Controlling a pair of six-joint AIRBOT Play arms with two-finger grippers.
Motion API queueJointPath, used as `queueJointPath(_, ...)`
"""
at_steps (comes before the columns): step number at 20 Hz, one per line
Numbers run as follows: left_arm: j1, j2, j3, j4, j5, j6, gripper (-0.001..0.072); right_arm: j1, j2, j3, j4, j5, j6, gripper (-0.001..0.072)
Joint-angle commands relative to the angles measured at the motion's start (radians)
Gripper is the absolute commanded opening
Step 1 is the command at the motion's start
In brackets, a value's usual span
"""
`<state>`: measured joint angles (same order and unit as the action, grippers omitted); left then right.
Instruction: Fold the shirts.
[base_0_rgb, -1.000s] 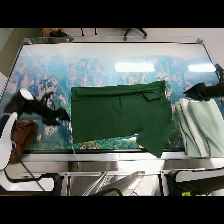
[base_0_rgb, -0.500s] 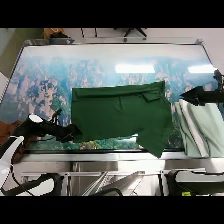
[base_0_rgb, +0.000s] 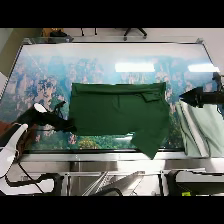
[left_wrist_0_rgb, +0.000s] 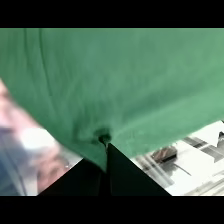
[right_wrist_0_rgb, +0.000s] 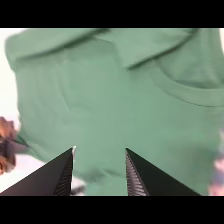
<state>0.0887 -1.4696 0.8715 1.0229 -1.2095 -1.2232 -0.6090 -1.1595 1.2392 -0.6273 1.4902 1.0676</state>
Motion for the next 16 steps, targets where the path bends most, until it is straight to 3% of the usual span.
queueJointPath(1, 0.086, -0.032, 0.106, 0.054, -0.103, -0.001, 0.0018, 0.0, 0.029, -0.078, -0.081, 0.018, 0.048, 0.0361)
queueJointPath(3, 0.119, -0.044, 0.13, 0.047, -0.114, 0.023, 0.0018, 0.0, 0.08, -0.192, -0.115, 0.004, 0.08, 0.036)
queueJointPath(7, 0.115, -0.045, 0.102, 0.048, -0.092, 0.079, 0.0018, 0.0, 0.228, -0.465, -0.321, -0.098, 0.209, 0.0362)
queueJointPath(12, 0.107, -0.045, 0.079, 0.049, -0.083, 0.082, 0.0018, 0.072, 0.304, -0.776, -0.256, -0.246, 0.159, 0.0365)
queueJointPath(16, 0.107, -0.045, 0.079, 0.049, -0.093, 0.082, 0.0018, 0.246, 0.275, -0.875, -0.182, -0.369, 0.133, 0.0364)
